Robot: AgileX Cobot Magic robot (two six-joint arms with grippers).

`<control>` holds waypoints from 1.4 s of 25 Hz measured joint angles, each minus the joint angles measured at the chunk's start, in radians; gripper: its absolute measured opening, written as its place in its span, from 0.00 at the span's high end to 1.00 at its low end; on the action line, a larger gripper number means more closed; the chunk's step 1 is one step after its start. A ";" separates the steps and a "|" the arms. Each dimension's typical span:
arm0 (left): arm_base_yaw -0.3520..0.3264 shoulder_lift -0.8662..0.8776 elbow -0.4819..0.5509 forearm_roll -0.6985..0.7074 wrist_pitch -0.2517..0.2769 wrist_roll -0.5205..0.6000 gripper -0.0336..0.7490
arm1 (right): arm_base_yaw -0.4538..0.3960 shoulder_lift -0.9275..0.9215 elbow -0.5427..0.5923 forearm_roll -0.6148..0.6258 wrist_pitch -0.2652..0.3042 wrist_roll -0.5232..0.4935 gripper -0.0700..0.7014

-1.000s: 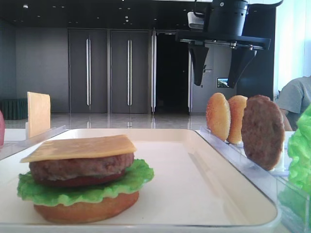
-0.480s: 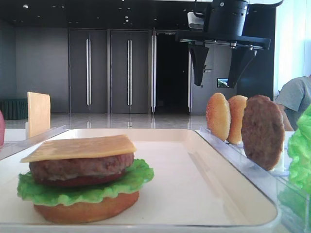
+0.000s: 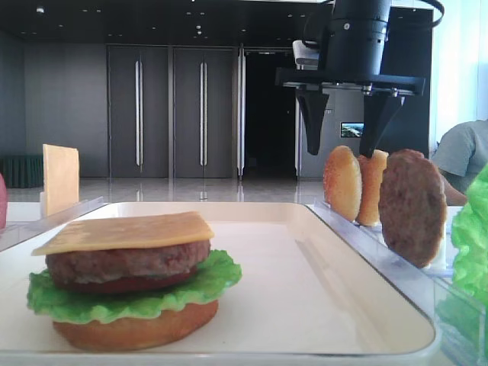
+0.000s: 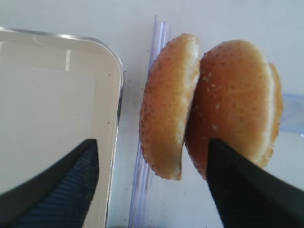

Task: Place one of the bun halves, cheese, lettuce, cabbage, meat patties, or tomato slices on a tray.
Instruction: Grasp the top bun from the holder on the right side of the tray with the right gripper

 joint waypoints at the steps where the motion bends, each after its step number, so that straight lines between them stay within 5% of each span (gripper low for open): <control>1: 0.000 0.000 0.000 0.000 0.000 0.000 0.35 | 0.000 0.008 0.000 0.000 0.000 0.000 0.27; 16: 0.000 0.000 0.000 0.000 0.000 0.000 0.35 | 0.000 0.017 0.000 0.002 -0.047 0.001 0.28; 35: 0.000 0.000 0.000 0.000 0.000 0.000 0.35 | 0.000 0.038 -0.008 -0.004 -0.049 0.001 0.44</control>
